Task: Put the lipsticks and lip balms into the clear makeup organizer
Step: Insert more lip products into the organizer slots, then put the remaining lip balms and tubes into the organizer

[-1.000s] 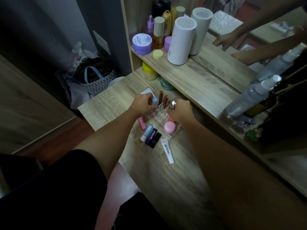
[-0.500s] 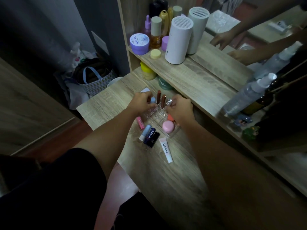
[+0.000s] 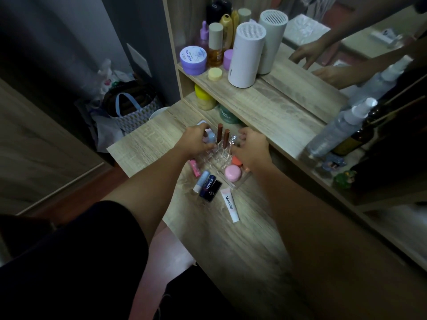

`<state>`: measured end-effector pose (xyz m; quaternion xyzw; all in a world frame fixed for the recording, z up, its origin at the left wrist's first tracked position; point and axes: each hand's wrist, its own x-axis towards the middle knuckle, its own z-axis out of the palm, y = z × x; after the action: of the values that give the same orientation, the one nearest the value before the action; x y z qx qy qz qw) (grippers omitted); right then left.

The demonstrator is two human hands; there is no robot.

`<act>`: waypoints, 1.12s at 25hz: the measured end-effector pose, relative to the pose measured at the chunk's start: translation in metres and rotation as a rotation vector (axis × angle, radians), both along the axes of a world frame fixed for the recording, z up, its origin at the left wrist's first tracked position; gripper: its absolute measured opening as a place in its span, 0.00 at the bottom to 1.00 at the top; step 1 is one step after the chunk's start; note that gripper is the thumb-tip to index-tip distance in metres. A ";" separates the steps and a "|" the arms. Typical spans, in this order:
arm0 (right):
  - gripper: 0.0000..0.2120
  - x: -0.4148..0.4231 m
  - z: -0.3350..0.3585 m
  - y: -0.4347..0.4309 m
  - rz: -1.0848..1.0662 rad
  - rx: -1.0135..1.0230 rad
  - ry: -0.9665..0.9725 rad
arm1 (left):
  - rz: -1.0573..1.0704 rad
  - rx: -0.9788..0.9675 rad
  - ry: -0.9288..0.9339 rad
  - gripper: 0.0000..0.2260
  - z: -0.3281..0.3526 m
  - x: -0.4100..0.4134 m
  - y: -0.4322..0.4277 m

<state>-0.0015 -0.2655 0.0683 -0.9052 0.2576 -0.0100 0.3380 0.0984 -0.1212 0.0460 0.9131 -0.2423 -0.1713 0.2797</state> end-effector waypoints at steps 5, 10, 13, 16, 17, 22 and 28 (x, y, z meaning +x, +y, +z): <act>0.17 -0.029 0.006 0.018 0.028 -0.062 -0.054 | 0.193 -0.083 -0.029 0.16 0.002 -0.016 0.022; 0.15 -0.076 -0.018 0.038 0.098 -0.071 -0.013 | 0.114 -0.018 0.011 0.06 -0.012 -0.050 0.046; 0.12 -0.103 -0.042 0.047 0.152 -0.156 0.137 | 0.088 0.093 -0.038 0.11 -0.028 -0.060 0.053; 0.14 -0.119 -0.058 0.054 0.133 -0.119 0.202 | 0.094 0.184 -0.004 0.13 -0.041 -0.061 0.056; 0.15 -0.121 -0.063 0.055 0.113 -0.109 0.226 | 0.069 0.202 0.011 0.13 -0.045 -0.061 0.056; 0.15 -0.120 -0.076 0.057 0.054 -0.077 0.262 | 0.059 0.247 -0.014 0.14 -0.053 -0.062 0.051; 0.12 -0.118 -0.066 0.058 -0.053 0.119 0.157 | 0.167 0.224 0.019 0.13 -0.046 -0.056 0.057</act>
<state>-0.1191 -0.2078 0.0023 -0.8745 0.3071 0.0672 0.3694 0.0427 -0.0642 -0.0004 0.9539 -0.1421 -0.1819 0.1917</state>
